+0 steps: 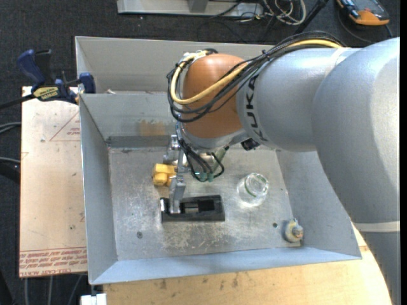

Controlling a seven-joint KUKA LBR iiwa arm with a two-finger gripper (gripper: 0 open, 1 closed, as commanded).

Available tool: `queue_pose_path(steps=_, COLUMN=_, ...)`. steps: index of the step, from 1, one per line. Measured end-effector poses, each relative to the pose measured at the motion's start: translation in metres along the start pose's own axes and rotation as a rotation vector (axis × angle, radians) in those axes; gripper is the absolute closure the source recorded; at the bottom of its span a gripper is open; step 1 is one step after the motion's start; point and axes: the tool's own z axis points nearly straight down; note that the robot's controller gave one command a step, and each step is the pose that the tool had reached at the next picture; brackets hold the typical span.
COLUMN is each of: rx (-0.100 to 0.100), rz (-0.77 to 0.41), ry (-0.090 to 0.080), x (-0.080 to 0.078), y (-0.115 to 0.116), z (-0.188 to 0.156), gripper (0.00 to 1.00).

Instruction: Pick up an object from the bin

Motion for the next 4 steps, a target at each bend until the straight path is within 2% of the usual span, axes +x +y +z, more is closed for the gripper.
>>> queue_pose_path(steps=1, rx=-0.001, rz=0.002, ry=-0.008, x=-0.002, y=-0.001, z=-0.005, gripper=0.00)
queue_pose_path(steps=2, rx=-0.005, rz=-0.024, ry=-0.042, x=-0.043, y=-0.027, z=0.047, gripper=1.00)
queue_pose_path(steps=3, rx=-0.005, rz=-0.024, ry=-0.042, x=-0.043, y=-0.027, z=0.047, gripper=1.00)
queue_pose_path(steps=4, rx=-0.001, rz=-0.046, ry=-0.012, x=-0.041, y=-0.012, z=-0.090, gripper=1.00)
